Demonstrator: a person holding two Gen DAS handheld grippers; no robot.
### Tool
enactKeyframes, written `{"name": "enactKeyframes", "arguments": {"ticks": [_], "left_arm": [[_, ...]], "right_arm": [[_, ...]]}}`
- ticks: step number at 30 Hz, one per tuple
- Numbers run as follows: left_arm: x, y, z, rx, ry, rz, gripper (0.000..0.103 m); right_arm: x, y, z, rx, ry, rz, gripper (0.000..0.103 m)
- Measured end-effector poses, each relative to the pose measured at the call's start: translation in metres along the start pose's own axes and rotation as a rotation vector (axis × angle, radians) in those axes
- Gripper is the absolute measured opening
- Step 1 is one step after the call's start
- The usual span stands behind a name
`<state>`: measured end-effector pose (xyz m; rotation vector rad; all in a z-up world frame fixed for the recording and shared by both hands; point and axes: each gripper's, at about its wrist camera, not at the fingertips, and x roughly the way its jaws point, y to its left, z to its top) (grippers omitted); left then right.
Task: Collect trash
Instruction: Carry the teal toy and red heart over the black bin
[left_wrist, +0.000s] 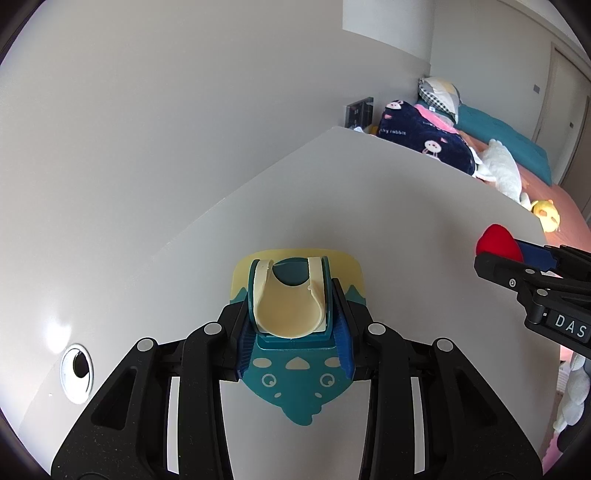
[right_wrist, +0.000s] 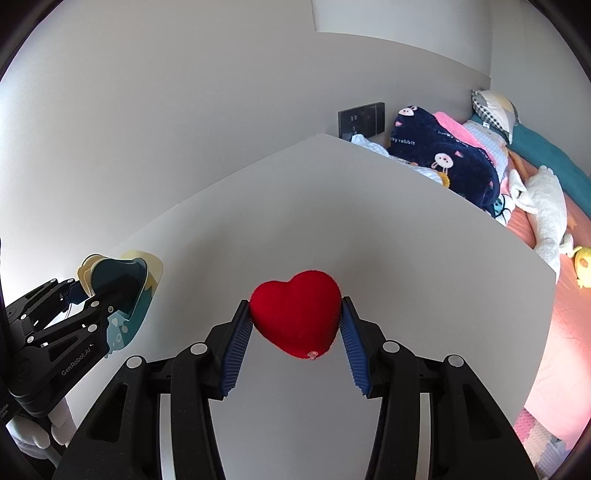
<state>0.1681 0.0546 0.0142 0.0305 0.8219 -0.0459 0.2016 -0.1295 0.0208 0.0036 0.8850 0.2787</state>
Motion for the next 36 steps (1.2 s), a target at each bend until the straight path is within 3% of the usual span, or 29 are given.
{"name": "enactKeyframes", "arguments": {"ticks": [20,36], "left_arm": [[-0.061,-0.074,-0.023,0.07,-0.034,-0.066,0.036],[-0.076,-0.145,-0.032,0.158,-0.048,-0.145,0.036]], "right_arm": [[-0.084,-0.049,-0.049,0.079,-0.059,-0.033,0.049],[-0.137,-0.095,-0.091,0.148,-0.1,-0.084,0.049]]}}
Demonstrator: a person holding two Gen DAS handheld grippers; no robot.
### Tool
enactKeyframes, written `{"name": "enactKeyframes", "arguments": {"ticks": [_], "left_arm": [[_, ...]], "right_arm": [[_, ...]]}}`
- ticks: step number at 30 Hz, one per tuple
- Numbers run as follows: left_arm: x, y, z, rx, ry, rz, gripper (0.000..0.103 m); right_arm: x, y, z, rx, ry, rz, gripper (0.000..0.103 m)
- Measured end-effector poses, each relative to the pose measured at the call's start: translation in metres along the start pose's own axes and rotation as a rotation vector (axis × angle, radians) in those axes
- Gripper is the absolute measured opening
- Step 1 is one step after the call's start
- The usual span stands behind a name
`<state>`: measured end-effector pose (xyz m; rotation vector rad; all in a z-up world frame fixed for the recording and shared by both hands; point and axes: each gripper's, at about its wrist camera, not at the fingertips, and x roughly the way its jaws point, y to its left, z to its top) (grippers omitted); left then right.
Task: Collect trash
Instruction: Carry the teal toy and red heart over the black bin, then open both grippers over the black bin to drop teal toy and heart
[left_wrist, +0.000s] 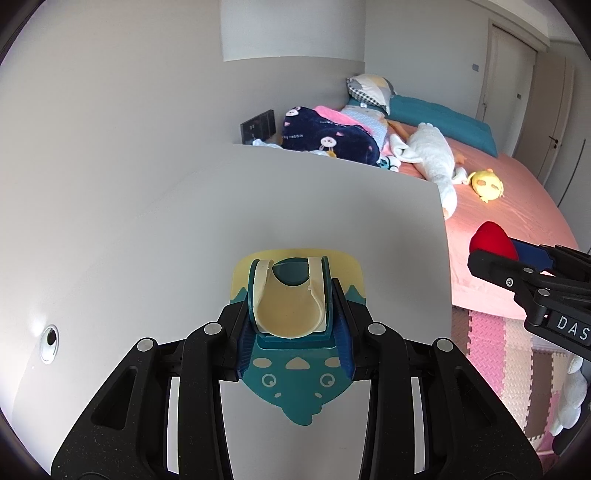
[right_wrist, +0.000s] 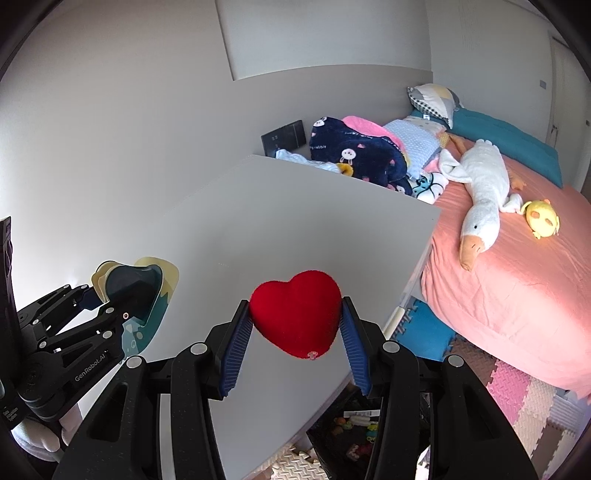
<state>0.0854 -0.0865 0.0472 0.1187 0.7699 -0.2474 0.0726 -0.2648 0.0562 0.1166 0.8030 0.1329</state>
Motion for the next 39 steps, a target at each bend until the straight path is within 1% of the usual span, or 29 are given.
{"name": "enactKeyframes", "arguments": {"ticks": [17,29,39], "left_arm": [[-0.008,-0.077,0.002,0.102,-0.018,-0.095,0.036],[-0.008,-0.138,-0.001,0.186,-0.01,-0.166,0.036],[-0.009,-0.184,-0.012,0.258,0.008,-0.232,0.036]], "right_arm": [[-0.054,-0.066,-0.028,0.094,-0.056,-0.095,0.049],[-0.085,-0.122,-0.055,0.192,-0.074,-0.151,0.05],[-0.101,-0.164,-0.075,0.267,-0.076,-0.208,0.05]]}}
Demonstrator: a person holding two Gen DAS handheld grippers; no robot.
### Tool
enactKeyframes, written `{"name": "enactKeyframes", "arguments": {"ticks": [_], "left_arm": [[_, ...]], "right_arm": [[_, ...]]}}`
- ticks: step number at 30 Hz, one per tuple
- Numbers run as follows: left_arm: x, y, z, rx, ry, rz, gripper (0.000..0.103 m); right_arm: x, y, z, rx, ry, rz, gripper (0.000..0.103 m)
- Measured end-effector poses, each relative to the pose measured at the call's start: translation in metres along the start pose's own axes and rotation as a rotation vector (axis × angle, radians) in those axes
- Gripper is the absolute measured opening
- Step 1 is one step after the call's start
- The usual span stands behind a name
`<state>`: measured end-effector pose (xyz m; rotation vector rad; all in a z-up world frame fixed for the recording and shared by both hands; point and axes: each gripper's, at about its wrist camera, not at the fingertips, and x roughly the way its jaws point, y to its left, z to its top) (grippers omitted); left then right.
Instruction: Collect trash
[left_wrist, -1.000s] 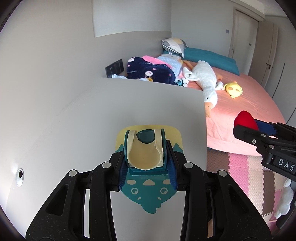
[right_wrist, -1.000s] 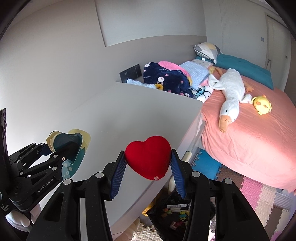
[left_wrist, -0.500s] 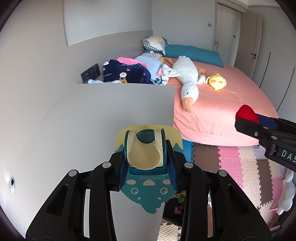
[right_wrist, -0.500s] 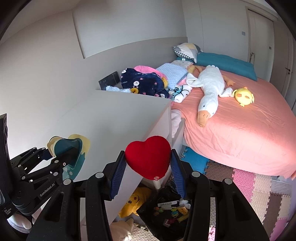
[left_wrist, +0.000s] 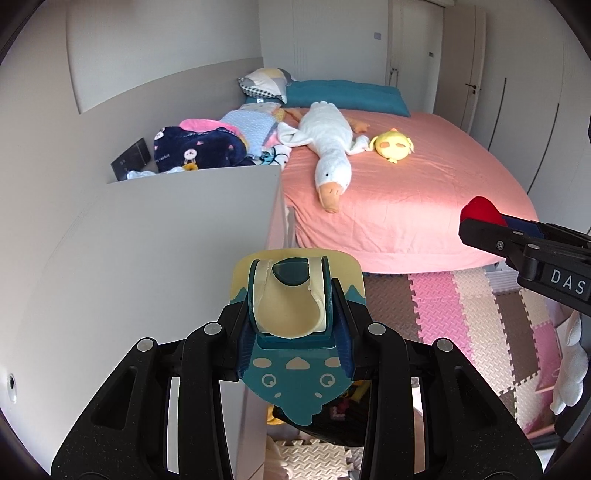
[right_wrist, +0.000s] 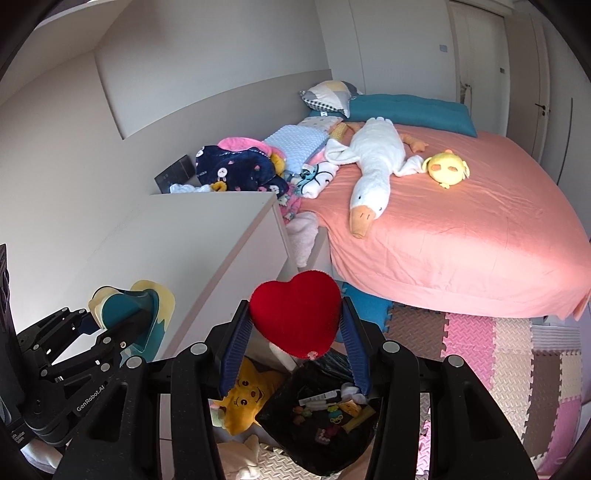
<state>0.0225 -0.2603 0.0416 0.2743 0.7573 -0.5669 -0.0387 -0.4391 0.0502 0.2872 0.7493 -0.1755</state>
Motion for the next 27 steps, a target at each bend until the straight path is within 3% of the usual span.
{"name": "enactKeyframes", "arguments": {"ticks": [9,11,12,14,27], "left_arm": [[0.01,-0.024,-0.006,0.049,0.041,-0.068,0.036],[0.007,-0.025,-0.008,0.064,0.044,-0.062,0.068],[0.003,-0.023,-0.009,0.066,0.022,-0.038,0.098],[-0.005,-0.02,-0.01,0.074,-0.019,-0.01,0.096],[-0.014,-0.006,-0.009,0.054,-0.041,0.008,0.096]], "right_arm": [[0.002,-0.023,-0.001,0.045,0.007,-0.031,0.05],[0.002,-0.026,0.0,0.06,0.006,-0.065,0.064],[0.001,-0.028,0.001,0.066,-0.012,-0.088,0.076],[0.001,-0.029,0.002,0.063,-0.023,-0.118,0.077],[0.005,-0.024,0.006,0.052,-0.015,-0.11,0.077]]}}
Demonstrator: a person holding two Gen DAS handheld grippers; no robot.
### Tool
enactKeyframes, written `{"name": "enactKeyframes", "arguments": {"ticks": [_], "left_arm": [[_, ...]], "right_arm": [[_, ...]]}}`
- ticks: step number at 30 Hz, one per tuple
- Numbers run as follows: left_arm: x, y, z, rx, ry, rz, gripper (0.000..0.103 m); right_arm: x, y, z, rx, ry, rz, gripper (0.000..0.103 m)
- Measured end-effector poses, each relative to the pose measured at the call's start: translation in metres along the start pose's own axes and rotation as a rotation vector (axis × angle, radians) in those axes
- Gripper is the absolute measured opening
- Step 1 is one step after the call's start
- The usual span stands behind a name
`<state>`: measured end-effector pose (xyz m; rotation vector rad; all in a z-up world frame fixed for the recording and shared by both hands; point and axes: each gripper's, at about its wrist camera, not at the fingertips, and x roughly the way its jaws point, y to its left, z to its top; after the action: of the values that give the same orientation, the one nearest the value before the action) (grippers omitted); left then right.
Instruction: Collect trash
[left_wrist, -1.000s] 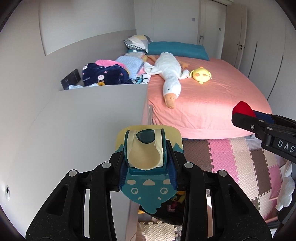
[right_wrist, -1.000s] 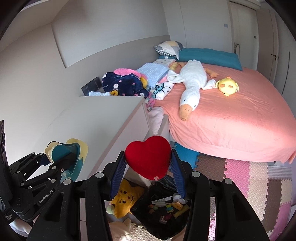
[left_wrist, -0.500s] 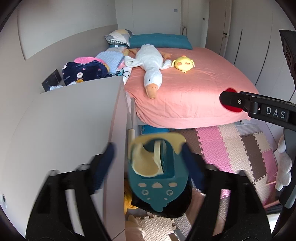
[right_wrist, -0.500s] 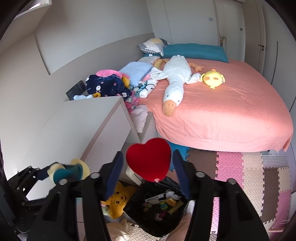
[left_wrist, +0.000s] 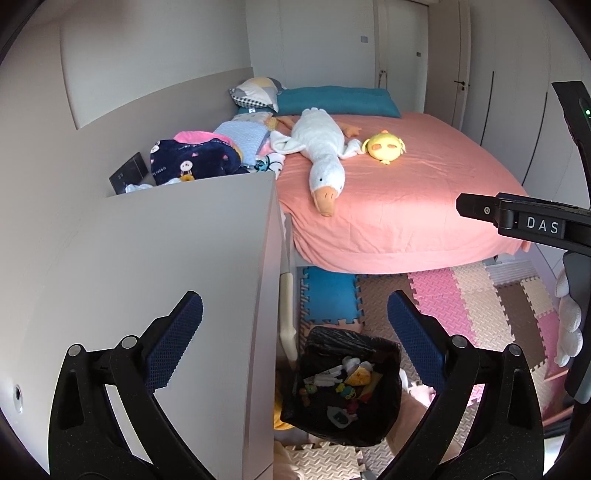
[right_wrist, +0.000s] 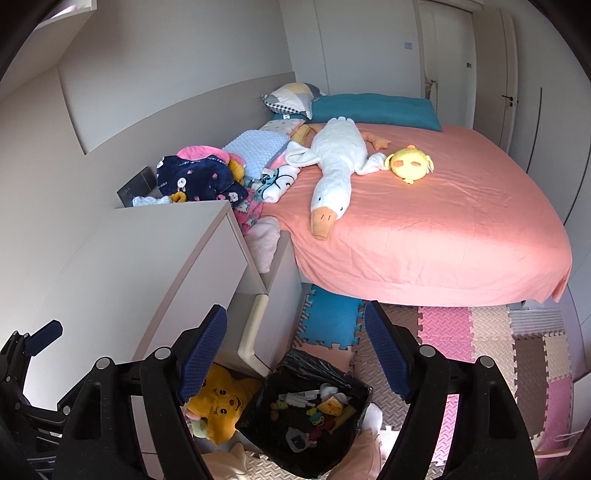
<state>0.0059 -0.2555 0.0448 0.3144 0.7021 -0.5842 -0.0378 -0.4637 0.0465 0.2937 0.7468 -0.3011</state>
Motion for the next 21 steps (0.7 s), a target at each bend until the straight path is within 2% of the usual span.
{"name": "enactKeyframes", "arguments": {"ticks": [21], "left_arm": [[-0.0035,0.0001,0.0,-0.035,-0.005,-0.05,0.096]], "right_arm": [[-0.0041,0.0033,-0.0002,-0.006,-0.004,0.007,0.077]]}}
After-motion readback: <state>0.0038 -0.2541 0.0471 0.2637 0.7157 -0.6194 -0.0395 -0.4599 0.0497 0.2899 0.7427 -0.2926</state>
